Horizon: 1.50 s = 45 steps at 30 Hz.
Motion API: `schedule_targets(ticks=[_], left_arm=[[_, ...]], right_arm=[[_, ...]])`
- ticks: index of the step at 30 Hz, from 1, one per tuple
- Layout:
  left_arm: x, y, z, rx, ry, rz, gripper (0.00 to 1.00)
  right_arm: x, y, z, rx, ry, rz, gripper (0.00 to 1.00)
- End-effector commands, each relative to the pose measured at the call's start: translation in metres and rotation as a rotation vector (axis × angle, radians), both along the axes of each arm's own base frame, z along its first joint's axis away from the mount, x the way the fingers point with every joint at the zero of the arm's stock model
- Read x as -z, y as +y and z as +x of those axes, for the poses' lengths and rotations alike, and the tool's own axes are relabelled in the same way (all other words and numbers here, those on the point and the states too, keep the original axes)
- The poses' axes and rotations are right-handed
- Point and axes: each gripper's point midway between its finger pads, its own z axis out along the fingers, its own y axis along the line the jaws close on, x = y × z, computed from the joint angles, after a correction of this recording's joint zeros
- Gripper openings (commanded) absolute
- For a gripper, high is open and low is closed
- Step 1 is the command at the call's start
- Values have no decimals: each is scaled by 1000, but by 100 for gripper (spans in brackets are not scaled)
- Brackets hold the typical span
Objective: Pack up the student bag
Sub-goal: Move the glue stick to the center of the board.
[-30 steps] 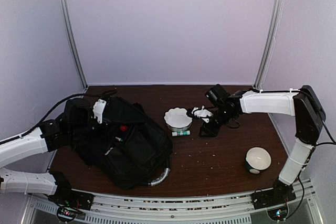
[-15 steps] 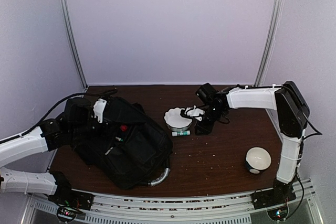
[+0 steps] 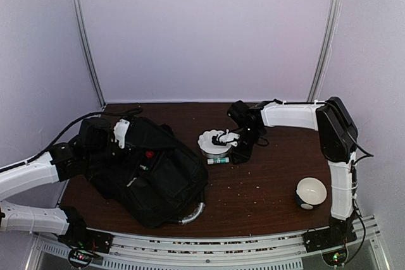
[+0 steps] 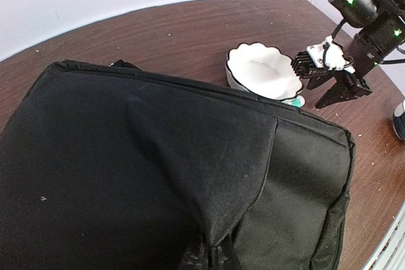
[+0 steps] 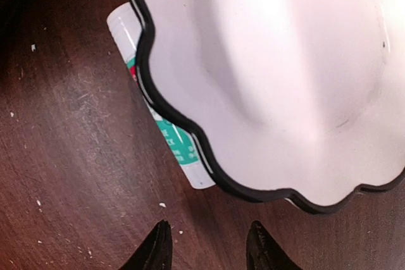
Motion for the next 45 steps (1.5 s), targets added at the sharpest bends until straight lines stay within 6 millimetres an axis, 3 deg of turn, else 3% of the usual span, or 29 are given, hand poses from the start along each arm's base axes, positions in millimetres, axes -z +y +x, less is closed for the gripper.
schedule_targets(ticks=[1, 17, 26, 34, 40, 45], left_arm=[[-69, -21, 14, 38, -184, -155, 0], [-64, -23, 13, 44, -179, -161, 0], [-63, -23, 13, 46, -175, -166, 0], [-65, -24, 14, 47, -179, -158, 0], [-65, -18, 13, 35, -184, -129, 0], [-65, -15, 12, 28, -185, -123, 0]], right_arm=[[3, 9, -7, -46, 12, -35, 41], [7, 34, -4, -98, -93, -84, 44], [11, 38, -24, -162, -67, -111, 42], [-8, 37, -46, -201, -64, -81, 37], [-27, 41, -43, -190, -99, -42, 34], [-30, 47, -37, -196, -123, -23, 34]])
